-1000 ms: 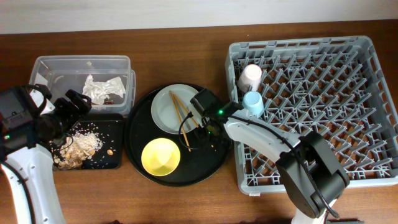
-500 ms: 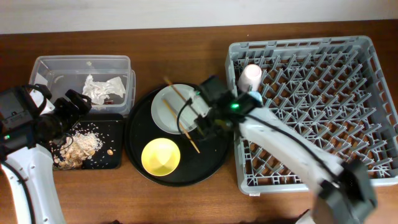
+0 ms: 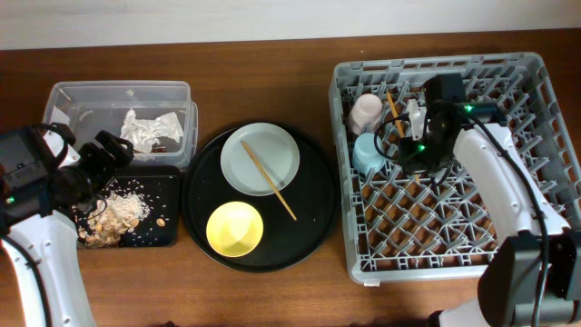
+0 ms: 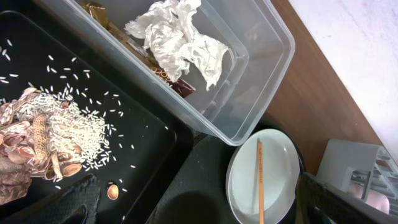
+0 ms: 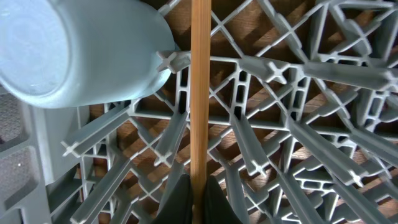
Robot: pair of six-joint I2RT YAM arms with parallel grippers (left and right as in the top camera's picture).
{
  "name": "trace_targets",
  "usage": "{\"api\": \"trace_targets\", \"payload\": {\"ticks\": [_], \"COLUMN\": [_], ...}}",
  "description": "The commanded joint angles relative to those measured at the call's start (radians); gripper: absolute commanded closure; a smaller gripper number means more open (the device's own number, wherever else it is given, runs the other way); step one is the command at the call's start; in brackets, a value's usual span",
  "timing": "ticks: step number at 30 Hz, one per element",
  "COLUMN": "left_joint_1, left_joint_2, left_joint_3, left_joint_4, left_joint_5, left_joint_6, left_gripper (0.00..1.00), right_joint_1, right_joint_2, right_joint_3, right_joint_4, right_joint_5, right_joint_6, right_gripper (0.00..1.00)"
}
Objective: Sort waste into correct bins and load items into the dishwasher rack
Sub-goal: 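Insert the chopstick upright into the rack beside the cups, then grasp the second chopstick from the white plate with the right gripper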
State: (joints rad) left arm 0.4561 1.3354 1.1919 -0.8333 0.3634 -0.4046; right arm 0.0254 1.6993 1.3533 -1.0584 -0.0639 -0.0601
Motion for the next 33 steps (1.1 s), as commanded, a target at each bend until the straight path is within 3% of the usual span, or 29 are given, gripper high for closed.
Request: {"api": "trace_targets", "payload": {"ticks": [1,2,3,5,7,10,12,14,16,19,24,33], "left_joint_1": [0.003,0.003,0.003,0.003,0.003,0.003,0.003,0.003,0.003,0.003,0.003,0.003], "left_joint_2": [-0.004,-0.004,-0.004,-0.004,-0.004,-0.004,-0.004,-0.004,-0.004,-0.004,-0.004,-0.004], "left_joint_3": [0.013,0.013,0.013,0.013,0.013,0.013,0.013,0.013,0.013,0.013,0.013,0.013], "left_joint_4": [0.002,0.002,0.002,0.002,0.002,0.002,0.002,0.002,0.002,0.002,0.002,0.002], "left_joint_5": [0.007,0.007,0.007,0.007,0.007,0.007,0.007,0.007,0.007,0.007,0.007,0.007], "left_joint_6": [0.01,0.009,0.01,0.009,0.01,0.009,0.009,0.01,0.01,0.009,0.009,0.009], "left_gripper": [0.01,0.01,0.01,0.01,0.01,0.01,0.01,0.01,0.01,0.01,0.0,0.01], "right_joint_1": [-0.007,-0.007,-0.007,-0.007,-0.007,-0.006,0.01,0.054,0.14,0.339,0.615,0.683], "right_joint_2": [0.024,0.024,0.024,0.024,0.024,0.001,-0.052,-0.095,-0.115,-0.09,0.026,0.306], "right_joint_3": [-0.002,-0.002,-0.002,-0.002,-0.002,0.032,0.112,0.14,0.14,0.12,0.119,0.119], "right_joint_4": [0.011,0.011,0.01,0.008,0.005,-0.017,-0.065,-0.063,-0.054,0.001,0.061,0.145], "right_joint_5": [0.008,0.008,0.008,0.008,0.008,-0.057,-0.216,-0.377,-0.418,-0.369,-0.061,-0.013], "right_joint_6": [-0.008,-0.009,-0.01,-0.01,-0.01,-0.011,-0.011,-0.011,-0.011,-0.01,0.048,0.122], "right_gripper": [0.96,0.94,0.85,0.85,0.74,0.75,0.76,0.76,0.76,0.76,0.75,0.75]}}
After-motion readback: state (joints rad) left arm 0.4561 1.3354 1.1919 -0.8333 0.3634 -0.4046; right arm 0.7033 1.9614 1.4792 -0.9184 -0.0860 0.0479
